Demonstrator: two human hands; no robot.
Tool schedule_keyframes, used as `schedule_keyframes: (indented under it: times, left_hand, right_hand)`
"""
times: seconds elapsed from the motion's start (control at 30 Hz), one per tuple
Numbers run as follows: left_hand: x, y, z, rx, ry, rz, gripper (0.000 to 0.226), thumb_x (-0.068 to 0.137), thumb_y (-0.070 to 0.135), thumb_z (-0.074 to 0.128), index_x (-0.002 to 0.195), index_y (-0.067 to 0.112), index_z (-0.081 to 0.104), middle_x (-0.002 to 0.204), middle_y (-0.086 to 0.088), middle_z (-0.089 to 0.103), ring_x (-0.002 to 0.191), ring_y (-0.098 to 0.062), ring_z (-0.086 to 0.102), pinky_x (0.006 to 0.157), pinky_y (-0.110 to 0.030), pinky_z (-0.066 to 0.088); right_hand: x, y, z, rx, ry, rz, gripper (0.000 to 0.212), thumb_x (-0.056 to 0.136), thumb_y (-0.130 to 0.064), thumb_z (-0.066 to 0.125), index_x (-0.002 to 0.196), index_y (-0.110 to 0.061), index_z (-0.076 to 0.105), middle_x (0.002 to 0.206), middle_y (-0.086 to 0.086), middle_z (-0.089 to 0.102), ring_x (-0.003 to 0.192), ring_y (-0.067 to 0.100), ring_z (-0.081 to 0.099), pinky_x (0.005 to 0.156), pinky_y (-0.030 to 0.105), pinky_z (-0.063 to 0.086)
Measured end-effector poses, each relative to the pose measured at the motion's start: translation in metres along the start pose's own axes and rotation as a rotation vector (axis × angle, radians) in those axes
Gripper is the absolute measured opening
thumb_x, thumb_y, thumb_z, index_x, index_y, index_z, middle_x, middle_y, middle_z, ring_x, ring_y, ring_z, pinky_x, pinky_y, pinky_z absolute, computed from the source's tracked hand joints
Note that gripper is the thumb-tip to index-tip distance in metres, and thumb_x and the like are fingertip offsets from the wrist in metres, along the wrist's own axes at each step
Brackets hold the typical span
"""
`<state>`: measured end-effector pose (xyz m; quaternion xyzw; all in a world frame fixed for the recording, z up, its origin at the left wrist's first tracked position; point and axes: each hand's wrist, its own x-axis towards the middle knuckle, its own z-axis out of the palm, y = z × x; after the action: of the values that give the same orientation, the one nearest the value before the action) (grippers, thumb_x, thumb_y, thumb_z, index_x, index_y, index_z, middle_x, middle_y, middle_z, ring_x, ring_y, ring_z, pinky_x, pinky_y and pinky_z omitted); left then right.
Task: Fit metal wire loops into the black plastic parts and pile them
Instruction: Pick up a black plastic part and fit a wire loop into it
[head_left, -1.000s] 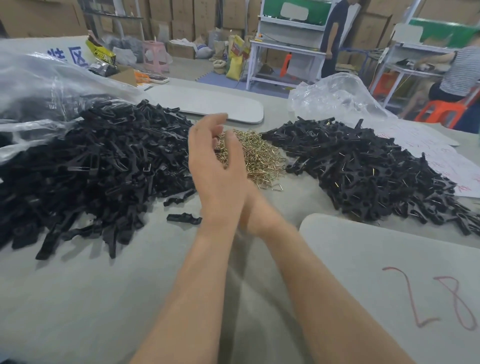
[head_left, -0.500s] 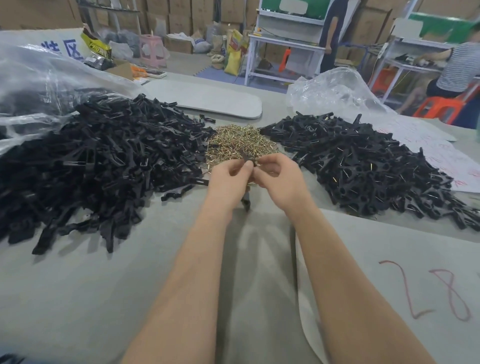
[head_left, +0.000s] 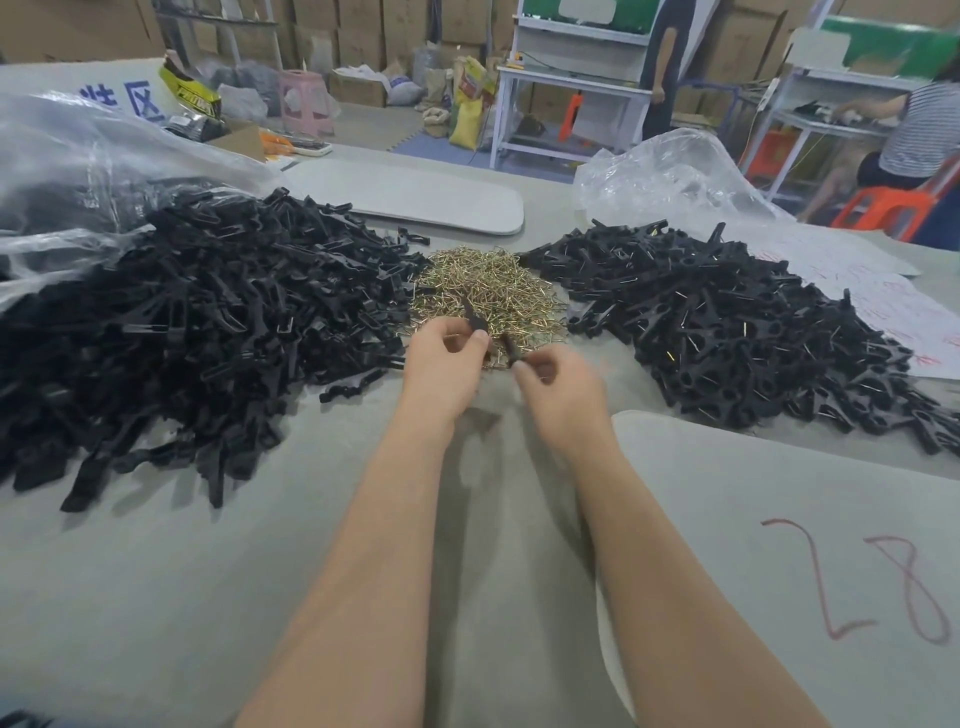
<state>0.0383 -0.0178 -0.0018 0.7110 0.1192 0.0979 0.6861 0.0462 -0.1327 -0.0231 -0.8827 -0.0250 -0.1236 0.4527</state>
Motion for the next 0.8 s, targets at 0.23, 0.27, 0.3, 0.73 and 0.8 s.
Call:
schedule_keyframes:
  times: [0.23,0.27,0.3,0.73,0.8]
  left_hand:
    - [-0.005,-0.002,0.009,0.032,-0.162,0.027,0.006,0.091,0.008,0.06,0.091,0.013,0.058,0.083,-0.005,0.064,0.077,-0.016,0.065,0.08,-0.034,0.053]
    - [-0.005,-0.002,0.009,0.016,-0.165,0.031,0.005,0.091,0.006,0.059,0.096,0.009,0.059,0.084,-0.007,0.064,0.073,-0.014,0.064,0.077,-0.031,0.053]
    - [-0.005,-0.003,0.009,-0.002,-0.159,0.029,0.009,0.091,0.005,0.059,0.1,0.005,0.059,0.084,-0.008,0.064,0.072,-0.013,0.063,0.075,-0.028,0.053]
    - [-0.007,-0.001,0.006,-0.036,-0.17,0.036,0.005,0.091,0.006,0.059,0.094,0.01,0.06,0.08,-0.002,0.065,0.072,-0.007,0.065,0.068,-0.018,0.054]
    - [-0.007,-0.001,0.005,-0.012,-0.168,0.05,0.004,0.091,0.007,0.06,0.092,0.011,0.061,0.081,-0.003,0.065,0.078,-0.012,0.066,0.074,-0.023,0.054]
  right_hand:
    - [0.003,-0.004,-0.013,0.557,0.047,0.08,0.013,0.085,-0.011,0.068,0.082,-0.018,0.058,0.083,0.009,0.067,0.077,0.016,0.063,0.079,0.03,0.053]
    - [0.002,-0.005,-0.012,0.595,0.021,0.082,0.012,0.085,-0.009,0.067,0.082,-0.017,0.059,0.081,0.006,0.067,0.074,0.013,0.064,0.077,0.026,0.053]
    - [0.001,-0.006,-0.011,0.612,0.007,0.075,0.011,0.086,-0.007,0.065,0.082,-0.016,0.06,0.078,0.003,0.067,0.071,0.008,0.064,0.074,0.022,0.053]
    - [0.003,-0.006,-0.012,0.603,-0.004,0.021,0.016,0.088,-0.003,0.061,0.085,-0.019,0.059,0.079,-0.003,0.066,0.07,0.002,0.062,0.068,0.014,0.051]
    - [0.003,-0.005,-0.013,0.609,-0.008,0.015,0.014,0.088,-0.004,0.062,0.088,-0.017,0.06,0.081,-0.004,0.067,0.071,0.0,0.063,0.068,0.013,0.05]
